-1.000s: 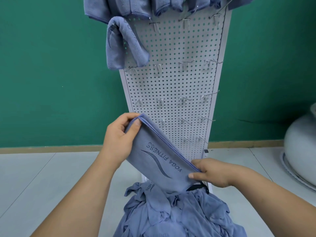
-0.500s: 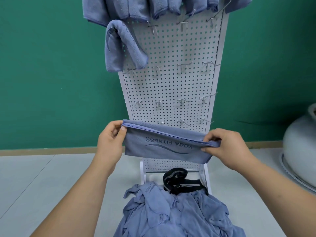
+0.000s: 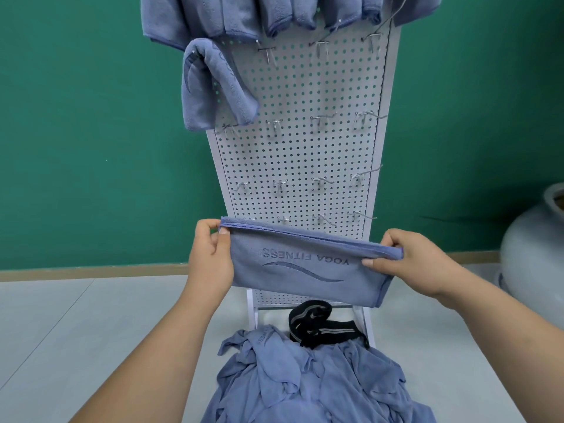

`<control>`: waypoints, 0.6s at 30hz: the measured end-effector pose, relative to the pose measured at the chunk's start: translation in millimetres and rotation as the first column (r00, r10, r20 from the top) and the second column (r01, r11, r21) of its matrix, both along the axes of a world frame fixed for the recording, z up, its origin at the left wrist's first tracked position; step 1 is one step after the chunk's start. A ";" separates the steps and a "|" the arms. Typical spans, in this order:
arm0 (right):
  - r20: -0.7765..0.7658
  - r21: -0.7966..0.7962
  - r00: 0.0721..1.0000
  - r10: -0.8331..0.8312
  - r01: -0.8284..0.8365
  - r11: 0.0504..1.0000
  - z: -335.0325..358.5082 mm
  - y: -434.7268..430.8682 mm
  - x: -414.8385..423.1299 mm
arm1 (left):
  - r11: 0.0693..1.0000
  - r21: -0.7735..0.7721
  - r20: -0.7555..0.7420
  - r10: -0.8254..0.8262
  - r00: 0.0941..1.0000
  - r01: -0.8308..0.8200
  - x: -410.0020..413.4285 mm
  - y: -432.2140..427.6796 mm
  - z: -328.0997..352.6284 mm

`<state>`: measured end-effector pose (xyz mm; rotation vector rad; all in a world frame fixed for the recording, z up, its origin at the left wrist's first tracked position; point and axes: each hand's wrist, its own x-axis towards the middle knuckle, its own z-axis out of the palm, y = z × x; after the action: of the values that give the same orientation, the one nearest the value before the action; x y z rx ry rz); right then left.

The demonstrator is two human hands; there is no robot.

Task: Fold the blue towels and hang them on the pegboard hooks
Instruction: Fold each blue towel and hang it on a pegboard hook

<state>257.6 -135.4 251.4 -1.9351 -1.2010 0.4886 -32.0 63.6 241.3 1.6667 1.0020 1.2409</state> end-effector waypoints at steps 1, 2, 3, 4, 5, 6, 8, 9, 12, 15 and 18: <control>-0.048 0.026 0.999 0.008 -0.006 1.000 -1.8 -1.5 1.2 | 0.999 0.026 -0.026 0.022 0.999 -0.022 0.0 0.1 -0.4; -0.106 0.070 0.994 0.012 -0.005 0.998 -1.8 -2.7 -0.1 | 0.998 0.051 -0.041 0.050 0.998 -0.048 0.5 0.4 -0.4; -0.187 0.137 0.982 0.025 0.001 0.991 -2.0 -2.9 -1.6 | 0.995 0.070 -0.038 0.080 0.996 -0.077 1.4 0.4 0.0; -0.282 0.208 0.959 0.034 0.027 0.978 1.1 -2.8 -6.2 | 0.991 0.083 -0.027 0.109 0.994 -0.107 2.6 0.3 0.8; -0.363 0.266 0.931 0.029 0.074 0.961 3.3 -1.0 -9.6 | 0.987 0.093 -0.012 0.133 0.991 -0.132 4.1 0.0 1.9; -0.417 0.305 0.909 0.007 0.133 0.943 7.5 0.5 -14.6 | 0.984 0.101 -0.002 0.148 0.989 -0.147 5.2 -0.5 2.8; -0.418 0.320 0.905 -0.077 0.226 0.920 9.4 4.1 -19.6 | 0.988 0.069 0.021 0.138 0.990 -0.139 8.2 -0.5 2.8; -0.394 0.313 0.912 -0.114 0.250 0.916 5.8 6.0 -19.2 | 0.991 0.029 0.025 0.127 0.992 -0.128 9.8 0.2 1.7; -0.399 0.193 0.890 -0.220 0.316 0.929 -11.5 8.2 -11.8 | 0.975 -0.170 -0.059 0.137 0.989 -0.145 11.9 4.7 -6.7; -0.404 0.071 0.882 -0.244 0.296 0.953 -25.9 6.9 -3.1 | 0.916 -0.392 -0.164 0.019 0.986 -0.083 7.8 9.5 -20.5; -0.336 0.098 0.922 -0.194 0.238 0.966 -27.4 5.0 -1.5 | 0.910 -0.414 -0.163 -0.071 0.984 -0.003 2.2 11.6 -26.7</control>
<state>256.1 -130.4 223.9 -1.7608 -0.7791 0.5650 -29.9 75.2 214.6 1.4641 1.2396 0.7953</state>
